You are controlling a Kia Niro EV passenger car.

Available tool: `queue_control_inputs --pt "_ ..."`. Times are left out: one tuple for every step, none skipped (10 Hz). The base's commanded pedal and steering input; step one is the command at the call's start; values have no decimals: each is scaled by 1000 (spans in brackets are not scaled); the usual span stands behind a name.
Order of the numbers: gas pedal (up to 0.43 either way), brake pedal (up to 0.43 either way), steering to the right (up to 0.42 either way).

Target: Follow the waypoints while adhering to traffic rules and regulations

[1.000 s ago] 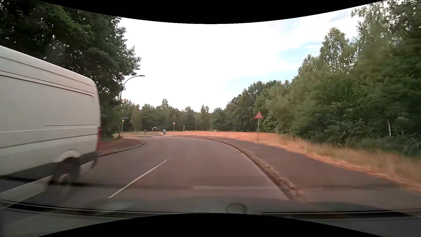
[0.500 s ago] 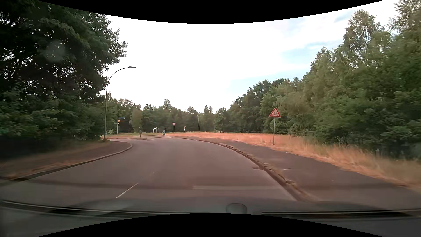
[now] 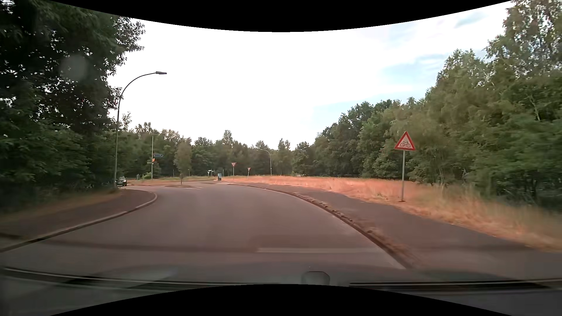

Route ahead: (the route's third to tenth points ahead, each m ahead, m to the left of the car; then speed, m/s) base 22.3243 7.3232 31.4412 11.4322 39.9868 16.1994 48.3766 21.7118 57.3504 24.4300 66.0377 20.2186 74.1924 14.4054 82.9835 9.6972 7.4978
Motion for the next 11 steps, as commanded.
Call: queue_control_inputs --pt "47 0 -31" --pt "59 0 -34" --pt "79 0 -36" --pt "87 0 -39" --pt "87 0 -43" --pt "87 0 -46" --pt "87 0 -47" --pt "87 0 -47" --pt "87 0 -47" --pt "87 0 -47" --pt "87 0 -50"
